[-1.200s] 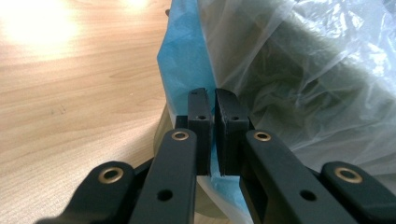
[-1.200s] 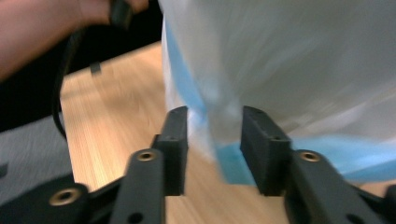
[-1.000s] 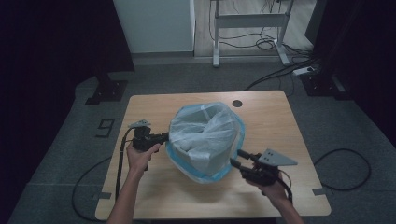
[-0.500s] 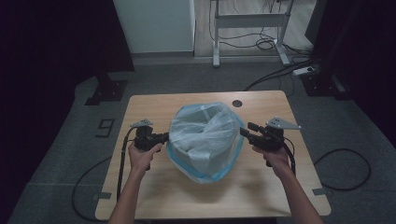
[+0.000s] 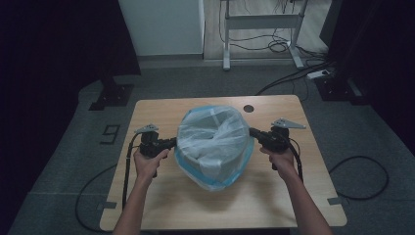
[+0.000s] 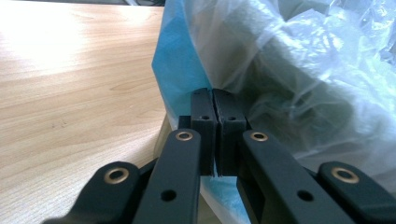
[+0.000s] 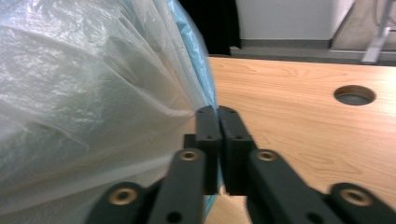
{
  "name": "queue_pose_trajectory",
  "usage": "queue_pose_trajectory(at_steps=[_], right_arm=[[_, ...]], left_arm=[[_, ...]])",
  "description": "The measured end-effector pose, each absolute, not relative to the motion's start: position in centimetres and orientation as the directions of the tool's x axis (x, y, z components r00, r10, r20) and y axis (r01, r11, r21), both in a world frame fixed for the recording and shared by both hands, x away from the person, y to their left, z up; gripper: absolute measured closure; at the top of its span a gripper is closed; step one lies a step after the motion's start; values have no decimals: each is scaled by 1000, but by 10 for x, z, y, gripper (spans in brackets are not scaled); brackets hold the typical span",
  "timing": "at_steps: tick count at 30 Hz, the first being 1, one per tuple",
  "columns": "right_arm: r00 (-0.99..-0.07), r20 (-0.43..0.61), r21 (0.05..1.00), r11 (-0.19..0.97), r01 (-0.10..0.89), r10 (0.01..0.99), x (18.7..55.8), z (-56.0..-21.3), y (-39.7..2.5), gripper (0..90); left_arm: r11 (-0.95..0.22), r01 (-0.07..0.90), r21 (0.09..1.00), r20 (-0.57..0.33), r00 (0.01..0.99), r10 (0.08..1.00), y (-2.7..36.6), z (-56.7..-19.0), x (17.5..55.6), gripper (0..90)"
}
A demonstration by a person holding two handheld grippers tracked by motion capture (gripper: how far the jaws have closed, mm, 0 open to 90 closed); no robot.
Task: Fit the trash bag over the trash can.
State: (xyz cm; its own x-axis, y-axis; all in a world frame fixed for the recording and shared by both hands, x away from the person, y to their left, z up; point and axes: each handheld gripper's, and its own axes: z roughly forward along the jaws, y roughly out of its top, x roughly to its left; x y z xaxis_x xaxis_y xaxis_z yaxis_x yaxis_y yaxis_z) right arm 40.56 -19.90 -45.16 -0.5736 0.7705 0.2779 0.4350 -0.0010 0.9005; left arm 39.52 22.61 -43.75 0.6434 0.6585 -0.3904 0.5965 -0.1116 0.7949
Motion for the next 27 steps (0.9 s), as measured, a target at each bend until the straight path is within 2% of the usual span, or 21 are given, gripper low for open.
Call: queue_pose_trajectory(at_steps=[2,3,7,15,27], right_arm=[[-550,274,895,0,446,789,409,-453,-197,894],[-507,282,878,-6,479,815,414,-456,-194,895],[-458,293,839,5,545,839,424,-468,-187,894],[-446,289,806,37,591,847,427,-489,-174,894],[-444,275,783,69,618,853,425,-495,-172,894]], left_arm=[[-117,601,790,-386,637,668,225,-438,397,889],[-120,615,780,-386,623,681,224,-440,398,894],[-133,631,764,-385,611,692,222,-443,401,897],[-155,670,726,-395,590,704,220,-453,407,898],[-169,708,686,-413,570,711,219,-466,414,899]])
